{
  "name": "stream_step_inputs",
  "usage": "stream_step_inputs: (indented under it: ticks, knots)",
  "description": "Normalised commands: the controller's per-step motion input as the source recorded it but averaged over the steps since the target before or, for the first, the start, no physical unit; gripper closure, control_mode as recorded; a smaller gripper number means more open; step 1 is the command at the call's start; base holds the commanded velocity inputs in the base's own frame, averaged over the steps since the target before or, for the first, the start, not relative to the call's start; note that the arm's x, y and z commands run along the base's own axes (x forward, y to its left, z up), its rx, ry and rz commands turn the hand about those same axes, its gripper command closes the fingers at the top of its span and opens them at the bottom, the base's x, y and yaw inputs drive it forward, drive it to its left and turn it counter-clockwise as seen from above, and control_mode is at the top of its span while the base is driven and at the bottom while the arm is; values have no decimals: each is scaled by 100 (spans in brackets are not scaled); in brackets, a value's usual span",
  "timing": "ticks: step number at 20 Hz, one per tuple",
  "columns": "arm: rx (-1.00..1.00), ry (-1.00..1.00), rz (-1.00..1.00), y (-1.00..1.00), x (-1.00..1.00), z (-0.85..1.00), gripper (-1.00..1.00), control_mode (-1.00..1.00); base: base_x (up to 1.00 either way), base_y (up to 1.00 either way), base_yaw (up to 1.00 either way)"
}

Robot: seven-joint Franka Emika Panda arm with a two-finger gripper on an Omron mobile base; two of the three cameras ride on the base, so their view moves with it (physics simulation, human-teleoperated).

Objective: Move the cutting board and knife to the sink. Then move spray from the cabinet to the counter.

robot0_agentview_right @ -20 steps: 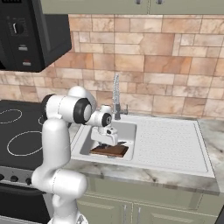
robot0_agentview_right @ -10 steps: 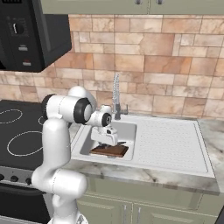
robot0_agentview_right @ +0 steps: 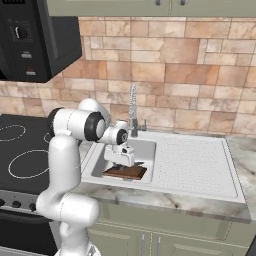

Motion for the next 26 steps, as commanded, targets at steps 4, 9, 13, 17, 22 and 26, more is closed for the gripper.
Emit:
stream_step_inputs:
  ticks: [4,9,13,17,22,26]
  knots:
    - [1,0,0,0,0,-26,-100,-100,0,0,0]
    - [1,0,0,-3,0,-12,-100,-100,0,0,0]
    - [4,0,0,0,0,0,-100,-100,0,0,0]
    - [2,0,0,0,0,1,-100,-100,0,0,0]
    - [5,0,0,0,-5,15,-100,-100,0,0,0]
    - [5,-2,0,0,-13,27,-100,-100,0,0,0]
